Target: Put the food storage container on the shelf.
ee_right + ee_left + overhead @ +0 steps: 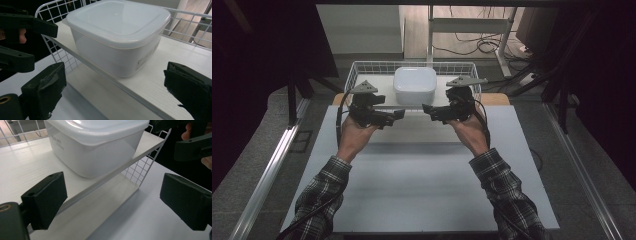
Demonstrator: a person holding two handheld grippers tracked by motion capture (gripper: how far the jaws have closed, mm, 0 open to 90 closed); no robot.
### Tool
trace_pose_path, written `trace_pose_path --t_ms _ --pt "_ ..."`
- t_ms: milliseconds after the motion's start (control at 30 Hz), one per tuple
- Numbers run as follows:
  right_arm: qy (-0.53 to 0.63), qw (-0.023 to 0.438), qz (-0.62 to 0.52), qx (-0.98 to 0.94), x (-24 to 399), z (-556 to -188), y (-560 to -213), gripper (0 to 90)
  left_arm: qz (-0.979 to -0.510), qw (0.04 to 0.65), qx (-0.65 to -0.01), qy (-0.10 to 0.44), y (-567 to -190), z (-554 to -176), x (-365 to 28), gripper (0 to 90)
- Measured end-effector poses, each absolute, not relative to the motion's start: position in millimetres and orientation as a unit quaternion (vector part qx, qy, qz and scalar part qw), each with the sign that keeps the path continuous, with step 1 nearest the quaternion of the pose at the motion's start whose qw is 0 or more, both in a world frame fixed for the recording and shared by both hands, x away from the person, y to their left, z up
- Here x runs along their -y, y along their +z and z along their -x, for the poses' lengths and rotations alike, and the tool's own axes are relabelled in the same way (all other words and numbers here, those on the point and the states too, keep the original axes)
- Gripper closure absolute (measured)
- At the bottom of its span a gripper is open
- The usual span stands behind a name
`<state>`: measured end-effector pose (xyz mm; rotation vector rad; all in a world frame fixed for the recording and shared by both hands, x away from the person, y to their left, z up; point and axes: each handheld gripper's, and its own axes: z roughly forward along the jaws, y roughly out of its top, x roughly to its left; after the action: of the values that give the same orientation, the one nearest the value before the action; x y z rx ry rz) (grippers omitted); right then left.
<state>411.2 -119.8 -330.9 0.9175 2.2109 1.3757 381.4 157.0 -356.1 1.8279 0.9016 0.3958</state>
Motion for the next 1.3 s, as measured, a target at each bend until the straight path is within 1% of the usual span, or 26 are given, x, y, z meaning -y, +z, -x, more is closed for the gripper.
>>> trace_pose_path --t_ms 433,800,1300 --pt "0.489 0.187 -0.311 -0.793 122 -397 -337 3.7 -0.766 0.504 -0.356 0.181 -366 -364 -154 5.3" --pt "0.484 0.19 -0.296 -0.801 125 -379 -352 3.6 -0.767 0.508 -0.352 0.173 -386 -351 -152 5.3" --pt "0.477 0.184 -0.282 -0.812 127 -364 -371 3.4 -0.776 0.494 -0.356 0.163 -414 -335 -148 4.1"
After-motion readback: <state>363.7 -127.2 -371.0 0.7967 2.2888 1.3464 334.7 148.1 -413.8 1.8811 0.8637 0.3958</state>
